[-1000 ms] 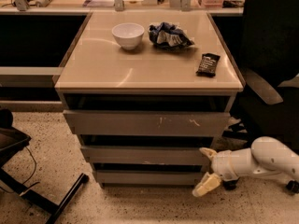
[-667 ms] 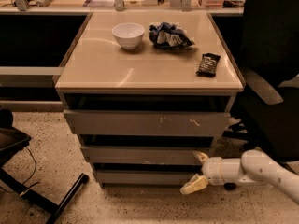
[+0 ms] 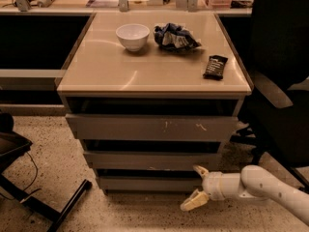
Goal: Open bottom drawer
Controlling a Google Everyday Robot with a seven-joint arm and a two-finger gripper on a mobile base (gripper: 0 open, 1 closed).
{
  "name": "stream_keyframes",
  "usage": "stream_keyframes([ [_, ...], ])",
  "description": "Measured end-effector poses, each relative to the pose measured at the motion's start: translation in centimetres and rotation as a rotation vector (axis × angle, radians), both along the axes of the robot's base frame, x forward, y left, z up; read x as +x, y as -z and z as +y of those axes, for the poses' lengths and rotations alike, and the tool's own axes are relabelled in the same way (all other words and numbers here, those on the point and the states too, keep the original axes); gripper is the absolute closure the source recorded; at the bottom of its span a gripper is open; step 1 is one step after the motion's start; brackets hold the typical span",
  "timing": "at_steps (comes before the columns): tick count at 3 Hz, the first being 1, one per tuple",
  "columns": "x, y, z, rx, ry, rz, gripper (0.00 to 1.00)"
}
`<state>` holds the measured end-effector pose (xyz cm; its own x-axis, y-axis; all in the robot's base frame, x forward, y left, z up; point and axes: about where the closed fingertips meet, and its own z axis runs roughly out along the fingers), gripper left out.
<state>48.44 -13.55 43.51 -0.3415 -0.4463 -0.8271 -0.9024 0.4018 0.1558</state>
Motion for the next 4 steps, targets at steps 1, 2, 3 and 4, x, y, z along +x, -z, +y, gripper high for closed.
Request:
stream_keyframes([
  [1,-1.6,5.0,2.7,0.006,0.002,0.059,0.0],
  [2,0.3,10.1,5.4,0.01,0.057,0.16,0.0],
  [3,0.3,10.1,5.4,0.01,0.057,0.16,0.0],
  [4,0.7,10.2,5.2,-0.039,0.09,0.121,0.0],
])
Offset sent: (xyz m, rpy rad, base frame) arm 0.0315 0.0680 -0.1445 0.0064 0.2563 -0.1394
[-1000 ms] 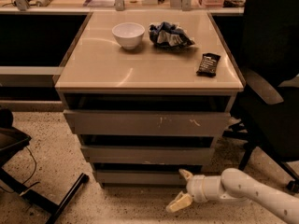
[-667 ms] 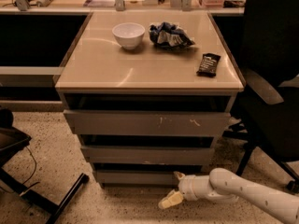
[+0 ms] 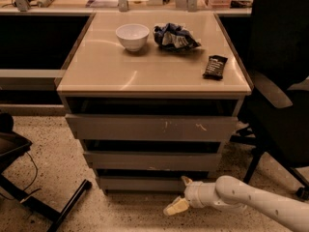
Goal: Open bottom drawer
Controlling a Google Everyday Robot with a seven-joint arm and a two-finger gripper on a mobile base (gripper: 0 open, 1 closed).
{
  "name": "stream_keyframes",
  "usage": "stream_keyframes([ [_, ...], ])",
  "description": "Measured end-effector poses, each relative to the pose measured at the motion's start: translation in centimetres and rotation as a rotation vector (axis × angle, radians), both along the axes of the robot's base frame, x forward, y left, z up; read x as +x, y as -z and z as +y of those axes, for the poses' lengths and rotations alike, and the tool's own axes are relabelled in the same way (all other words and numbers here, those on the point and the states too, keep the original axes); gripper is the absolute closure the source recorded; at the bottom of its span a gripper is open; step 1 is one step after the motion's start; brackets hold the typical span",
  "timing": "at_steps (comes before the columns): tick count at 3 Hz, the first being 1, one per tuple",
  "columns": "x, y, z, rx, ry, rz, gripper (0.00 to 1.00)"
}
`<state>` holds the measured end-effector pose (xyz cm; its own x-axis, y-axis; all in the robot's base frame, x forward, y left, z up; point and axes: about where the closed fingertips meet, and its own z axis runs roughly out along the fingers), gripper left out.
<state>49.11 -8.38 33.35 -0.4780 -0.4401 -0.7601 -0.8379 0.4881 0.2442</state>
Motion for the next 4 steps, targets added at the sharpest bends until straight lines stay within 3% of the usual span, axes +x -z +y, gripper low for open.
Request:
stream_keyframes([
  [1,-0.4,-1.5,1.6,-0.192,-0.101,-0.113,0.0],
  [2,-0.2,-3.5,3.6,-0.259,-0.165,-0.184,0.0],
  [3,-0.2,-3.5,3.6,-0.258,-0.165,-0.184,0.0],
  [4,0.1,-2.4,1.3,-0.333,-0.106,-0.173,0.0],
])
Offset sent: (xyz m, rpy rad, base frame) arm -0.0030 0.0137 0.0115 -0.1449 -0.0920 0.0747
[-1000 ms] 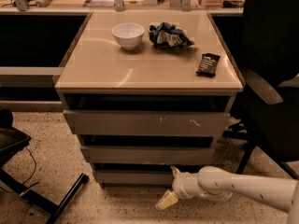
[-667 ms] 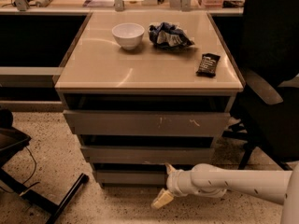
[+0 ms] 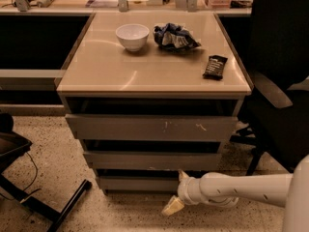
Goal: Open bottom drawer
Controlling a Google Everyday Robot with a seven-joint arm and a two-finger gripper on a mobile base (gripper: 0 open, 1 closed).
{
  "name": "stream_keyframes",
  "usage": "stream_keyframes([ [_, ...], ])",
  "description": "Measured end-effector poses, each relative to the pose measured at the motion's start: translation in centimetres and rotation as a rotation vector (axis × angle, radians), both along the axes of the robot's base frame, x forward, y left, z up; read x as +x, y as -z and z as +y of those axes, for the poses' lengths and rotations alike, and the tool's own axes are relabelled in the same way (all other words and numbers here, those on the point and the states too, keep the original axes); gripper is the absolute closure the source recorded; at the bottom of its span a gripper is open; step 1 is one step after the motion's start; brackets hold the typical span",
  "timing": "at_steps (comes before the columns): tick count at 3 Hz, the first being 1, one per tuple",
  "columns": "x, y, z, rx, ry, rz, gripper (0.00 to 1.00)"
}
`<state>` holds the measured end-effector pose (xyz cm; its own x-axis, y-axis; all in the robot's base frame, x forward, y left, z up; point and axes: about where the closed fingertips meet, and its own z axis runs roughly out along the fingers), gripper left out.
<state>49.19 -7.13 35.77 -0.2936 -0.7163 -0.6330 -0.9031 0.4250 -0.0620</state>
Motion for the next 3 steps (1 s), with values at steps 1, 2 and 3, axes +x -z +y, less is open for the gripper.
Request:
stream_keyframes([
  [1,-0.3,1.6,-4.3,-0.107,0.12,0.011,0.0],
  [2,0.0,2.0,-6.4,-0.177,0.185,0.033,0.0],
  [3,0.0,2.1,-6.5,-0.185,0.186,0.036,0.0],
])
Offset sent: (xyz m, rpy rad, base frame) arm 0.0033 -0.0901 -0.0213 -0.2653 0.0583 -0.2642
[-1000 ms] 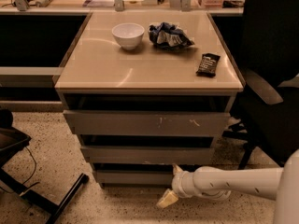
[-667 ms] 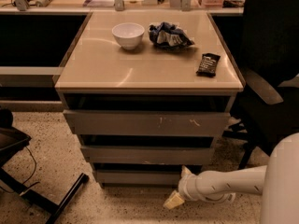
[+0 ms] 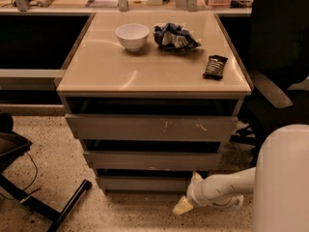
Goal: Open bottom drawer
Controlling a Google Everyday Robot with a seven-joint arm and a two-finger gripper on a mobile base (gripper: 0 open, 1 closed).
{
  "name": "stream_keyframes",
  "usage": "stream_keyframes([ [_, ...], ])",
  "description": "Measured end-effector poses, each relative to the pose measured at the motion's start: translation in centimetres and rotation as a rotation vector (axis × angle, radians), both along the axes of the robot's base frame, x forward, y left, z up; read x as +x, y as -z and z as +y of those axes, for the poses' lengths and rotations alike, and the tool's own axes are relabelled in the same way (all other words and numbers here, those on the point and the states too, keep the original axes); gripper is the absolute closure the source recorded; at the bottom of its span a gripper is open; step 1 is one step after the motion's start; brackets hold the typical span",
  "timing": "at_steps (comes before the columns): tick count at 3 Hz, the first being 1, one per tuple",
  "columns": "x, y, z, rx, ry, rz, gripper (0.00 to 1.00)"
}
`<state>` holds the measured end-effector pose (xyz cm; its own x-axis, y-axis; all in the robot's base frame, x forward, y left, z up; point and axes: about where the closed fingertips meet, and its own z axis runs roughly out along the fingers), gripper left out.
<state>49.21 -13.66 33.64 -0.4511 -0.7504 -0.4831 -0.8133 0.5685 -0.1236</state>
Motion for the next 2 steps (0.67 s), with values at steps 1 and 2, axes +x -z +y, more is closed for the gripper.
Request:
stream_keyframes([
  [1,-0.1,1.0,-0.1,-0.002,0.004,0.013,0.0],
  [2,-1.2,4.6,1.8,0.07,-0.093,0.032,0.0],
])
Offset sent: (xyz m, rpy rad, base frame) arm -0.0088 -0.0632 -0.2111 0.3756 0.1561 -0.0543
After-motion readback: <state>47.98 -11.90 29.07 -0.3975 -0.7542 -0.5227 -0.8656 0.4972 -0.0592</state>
